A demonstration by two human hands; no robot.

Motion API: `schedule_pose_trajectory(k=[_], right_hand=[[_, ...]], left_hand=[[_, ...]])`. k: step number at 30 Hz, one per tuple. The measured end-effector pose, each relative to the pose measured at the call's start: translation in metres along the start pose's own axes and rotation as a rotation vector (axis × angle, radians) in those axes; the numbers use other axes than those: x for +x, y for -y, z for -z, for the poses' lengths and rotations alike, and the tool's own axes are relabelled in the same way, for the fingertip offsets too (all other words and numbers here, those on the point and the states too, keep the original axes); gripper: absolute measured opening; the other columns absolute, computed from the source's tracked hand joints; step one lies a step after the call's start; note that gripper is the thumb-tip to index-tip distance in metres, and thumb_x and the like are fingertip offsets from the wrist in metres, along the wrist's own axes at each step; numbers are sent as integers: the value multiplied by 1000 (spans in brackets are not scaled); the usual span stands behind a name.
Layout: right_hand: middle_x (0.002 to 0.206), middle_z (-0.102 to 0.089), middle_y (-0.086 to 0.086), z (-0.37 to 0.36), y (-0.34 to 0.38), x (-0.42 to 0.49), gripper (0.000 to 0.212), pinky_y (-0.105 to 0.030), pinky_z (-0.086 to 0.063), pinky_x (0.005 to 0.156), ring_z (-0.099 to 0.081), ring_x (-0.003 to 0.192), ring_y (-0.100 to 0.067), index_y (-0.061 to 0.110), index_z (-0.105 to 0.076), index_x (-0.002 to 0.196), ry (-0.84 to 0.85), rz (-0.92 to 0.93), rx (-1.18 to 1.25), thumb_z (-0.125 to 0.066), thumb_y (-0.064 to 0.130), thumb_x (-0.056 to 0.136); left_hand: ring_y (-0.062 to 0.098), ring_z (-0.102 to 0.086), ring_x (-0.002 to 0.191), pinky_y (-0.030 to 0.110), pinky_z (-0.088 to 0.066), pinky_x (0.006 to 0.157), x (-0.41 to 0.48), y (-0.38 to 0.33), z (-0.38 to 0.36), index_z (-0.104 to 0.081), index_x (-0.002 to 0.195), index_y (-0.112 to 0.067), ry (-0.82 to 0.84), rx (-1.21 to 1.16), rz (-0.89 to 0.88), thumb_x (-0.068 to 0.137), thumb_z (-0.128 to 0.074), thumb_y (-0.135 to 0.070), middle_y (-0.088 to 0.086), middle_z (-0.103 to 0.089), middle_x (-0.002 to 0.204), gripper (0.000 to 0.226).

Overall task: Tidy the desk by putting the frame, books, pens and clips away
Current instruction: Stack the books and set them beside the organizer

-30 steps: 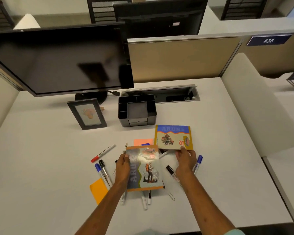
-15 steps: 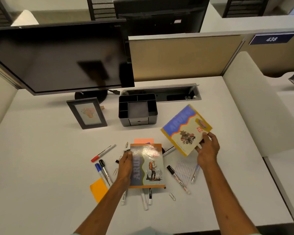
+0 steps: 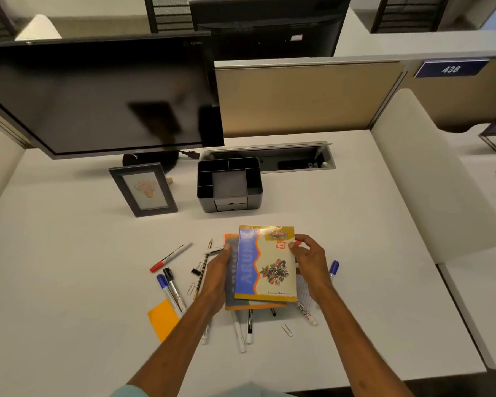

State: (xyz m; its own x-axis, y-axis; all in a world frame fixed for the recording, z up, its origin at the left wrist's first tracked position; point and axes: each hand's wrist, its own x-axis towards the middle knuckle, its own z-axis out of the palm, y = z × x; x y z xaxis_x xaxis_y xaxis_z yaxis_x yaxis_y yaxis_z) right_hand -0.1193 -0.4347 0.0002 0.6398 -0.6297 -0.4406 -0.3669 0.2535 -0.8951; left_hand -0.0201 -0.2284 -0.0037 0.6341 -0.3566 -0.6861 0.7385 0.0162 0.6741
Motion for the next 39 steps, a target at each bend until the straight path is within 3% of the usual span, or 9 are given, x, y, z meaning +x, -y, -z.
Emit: schedule_pose_trajectory(k=[3,9,13,16,22,28,30,33,39], right_hand=[[100,-78,-4,0,1,1,12,-42,-66,71,-78,90,-19,24,-69,115,-31,54,-130,-67,24,103],[90,-71,4,-9,3,-2,13,-12,-50,58,-70,76,-4,16,-70,110,-102,117,-341,-69,26,102],[79,-68,7,-8,1,-4,15,-15,-45,56,-67,70,-5,17,-68,102,-160,112,-452,-72,31,99],[91,-73,2,-7,0,-5,18,-32,-59,65,-73,82,-15,19,-67,104,-136,107,-469,-70,36,100],[108,-75,-7,4,0,-4,17,-37,-67,70,-77,97,-19,16,-66,121,194,-48,-311,-65,17,103],[103,-74,-7,21,14,7,9,-51,-66,77,-75,100,-27,12,-69,110,81,107,-274,-67,12,101],[100,-75,-2,29,24,14,11,-45,-64,82,-73,96,-24,15,-70,107,10,224,-275,-66,9,100],[100,-76,9,41,42,27,16,-24,-58,80,-70,93,-12,22,-71,104,-65,379,-260,-64,8,100],[112,-75,6,53,59,58,16,-13,-59,80,-71,106,-6,18,-69,115,-179,397,-198,-61,10,104]], left_hand=[[40,-77,99,44,-66,75,-2,0,-3,-71,126,-9,24,62,-49,99,-68,-38,18,-78,115,40],[51,-70,110,61,-59,94,0,0,-12,-65,132,1,6,97,-79,98,-70,-20,24,-75,119,40],[57,-65,113,70,-51,100,4,1,-16,-62,135,2,-13,83,-88,102,-65,-16,32,-68,127,38],[55,-67,112,70,-52,99,5,-1,-18,-63,134,0,-12,94,-120,103,-64,-22,30,-71,123,37],[37,-76,102,54,-63,90,5,-5,-24,-67,128,-10,-35,164,-183,106,-58,-36,16,-78,116,36],[13,-76,105,29,-64,80,11,-16,-41,-56,137,-27,92,388,-290,109,-52,-34,-6,-75,123,29],[14,-68,118,33,-59,97,18,-28,-48,-43,152,-22,158,607,-396,109,-53,-27,-7,-65,136,45],[22,-66,117,30,-51,93,33,-46,-66,-46,150,-13,124,891,-608,110,-52,-23,3,-66,136,42],[14,-62,104,32,-50,93,50,-59,-112,-51,144,-13,67,872,-679,111,-49,-23,2,-68,127,35]])
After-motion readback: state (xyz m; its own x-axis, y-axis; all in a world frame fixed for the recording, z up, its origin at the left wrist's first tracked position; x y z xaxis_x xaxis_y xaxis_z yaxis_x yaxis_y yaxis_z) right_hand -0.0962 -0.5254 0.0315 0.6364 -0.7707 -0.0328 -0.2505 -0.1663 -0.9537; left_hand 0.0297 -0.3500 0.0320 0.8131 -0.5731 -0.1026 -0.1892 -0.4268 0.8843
